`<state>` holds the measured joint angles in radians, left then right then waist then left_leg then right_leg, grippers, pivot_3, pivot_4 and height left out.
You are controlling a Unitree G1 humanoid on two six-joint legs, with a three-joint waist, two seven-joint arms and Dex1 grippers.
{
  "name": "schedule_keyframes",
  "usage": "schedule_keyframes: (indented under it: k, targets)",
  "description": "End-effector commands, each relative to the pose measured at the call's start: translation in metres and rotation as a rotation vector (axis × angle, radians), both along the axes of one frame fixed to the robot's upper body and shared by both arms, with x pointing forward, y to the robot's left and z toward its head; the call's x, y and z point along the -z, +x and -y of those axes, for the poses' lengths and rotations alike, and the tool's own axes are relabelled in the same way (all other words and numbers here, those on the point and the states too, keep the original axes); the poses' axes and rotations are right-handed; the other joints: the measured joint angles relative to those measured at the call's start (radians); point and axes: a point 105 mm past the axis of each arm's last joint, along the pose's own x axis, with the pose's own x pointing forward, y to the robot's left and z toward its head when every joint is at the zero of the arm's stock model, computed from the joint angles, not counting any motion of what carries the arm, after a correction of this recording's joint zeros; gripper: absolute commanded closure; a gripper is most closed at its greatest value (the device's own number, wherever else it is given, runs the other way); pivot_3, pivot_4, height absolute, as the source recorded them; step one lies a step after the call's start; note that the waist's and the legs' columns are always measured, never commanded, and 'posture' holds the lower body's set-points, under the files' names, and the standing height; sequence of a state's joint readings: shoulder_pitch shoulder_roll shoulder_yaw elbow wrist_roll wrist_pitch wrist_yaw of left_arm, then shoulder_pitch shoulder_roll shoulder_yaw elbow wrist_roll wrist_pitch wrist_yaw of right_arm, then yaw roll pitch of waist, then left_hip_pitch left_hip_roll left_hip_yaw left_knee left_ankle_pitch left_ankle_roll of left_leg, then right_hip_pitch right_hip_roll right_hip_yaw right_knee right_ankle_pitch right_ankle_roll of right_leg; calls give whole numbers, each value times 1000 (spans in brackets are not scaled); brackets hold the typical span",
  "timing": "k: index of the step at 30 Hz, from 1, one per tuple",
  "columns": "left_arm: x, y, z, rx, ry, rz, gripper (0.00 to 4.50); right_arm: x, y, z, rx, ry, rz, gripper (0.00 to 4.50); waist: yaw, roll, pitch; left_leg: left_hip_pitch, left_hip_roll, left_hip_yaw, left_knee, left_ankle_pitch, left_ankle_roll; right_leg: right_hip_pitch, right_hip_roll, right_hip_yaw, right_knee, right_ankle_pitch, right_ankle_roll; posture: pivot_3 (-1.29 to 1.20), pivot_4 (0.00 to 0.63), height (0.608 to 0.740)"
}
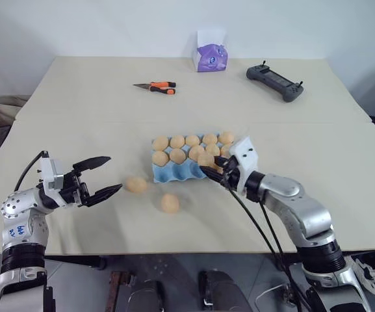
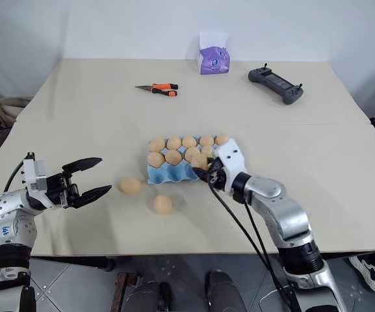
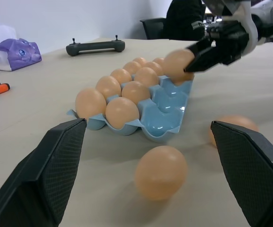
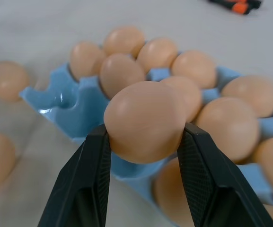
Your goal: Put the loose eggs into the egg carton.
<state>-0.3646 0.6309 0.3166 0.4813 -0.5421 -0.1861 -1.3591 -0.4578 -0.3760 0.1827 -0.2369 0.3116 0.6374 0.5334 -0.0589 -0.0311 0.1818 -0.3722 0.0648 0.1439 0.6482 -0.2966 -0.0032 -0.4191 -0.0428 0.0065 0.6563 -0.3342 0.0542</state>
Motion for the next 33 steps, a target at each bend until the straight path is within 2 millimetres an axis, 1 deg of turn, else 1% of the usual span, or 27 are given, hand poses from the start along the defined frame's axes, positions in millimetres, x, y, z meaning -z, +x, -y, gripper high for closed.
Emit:
schedule_keyframes:
  k: [1,3,4,6,11,12,17,19,22,27,30,33]
  targets:
    - [-10,-5,-7,-21,0,51,0,-8,0,-4,-20,-2,47,2583,0,0,0,0,0,0,0,0,0,0,0,0,0,0,0,0,150,740]
    - [-10,-7,-7,-23,-1,52,0,-10,0,-7,-33,0,51,2583,-1,0,0,0,0,0,0,0,0,0,0,0,0,0,0,0,150,740]
    - [-10,-8,-6,-24,-1,53,0,-10,-1,-8,-44,-2,46,2362,0,0,0,0,0,0,0,0,0,0,0,0,0,0,0,0,150,740]
    - [-10,-8,-6,-24,-2,54,0,-10,-1,-10,-55,-13,42,1859,1,0,0,0,0,0,0,0,0,0,0,0,0,0,0,0,150,740]
    - [-13,-9,-4,-31,-5,68,0,-14,-4,-12,-80,-25,57,145,0,0,0,0,0,0,0,0,0,0,0,0,0,0,0,0,150,740]
    - [-14,-9,-3,-32,-5,70,0,-17,-4,-11,-84,-25,61,26,0,0,0,0,0,0,0,0,0,0,0,0,0,0,0,0,150,740]
    - [-17,-9,-3,-44,-2,88,0,-28,-8,-5,-104,-30,91,26,0,0,0,0,0,0,-1,0,0,0,0,0,-1,0,0,0,150,740]
    - [-20,-9,-2,-52,-4,99,0,-37,-11,1,-113,-25,117,26,1,0,0,0,0,0,-1,0,0,0,0,0,-1,0,0,0,150,740]
    - [-22,-11,0,-59,-9,105,0,-48,-8,18,-84,-1,156,26,3,0,0,0,0,0,0,-1,0,0,0,0,-1,0,0,0,150,740]
    - [-22,-16,-1,-86,-4,109,0,-66,-17,51,-107,70,277,26,3,0,0,0,0,0,-2,-1,0,0,0,0,-2,0,0,0,150,740]
    - [-24,-19,0,-116,-12,125,0,-67,-18,77,-78,108,320,26,3,0,0,0,0,0,-2,-1,0,0,1,0,-3,0,0,0,150,740]
    - [-23,-23,3,-154,-12,136,0,-55,-29,95,-126,81,301,26,4,0,0,0,0,0,-1,-2,1,1,0,0,-3,0,0,0,150,740]
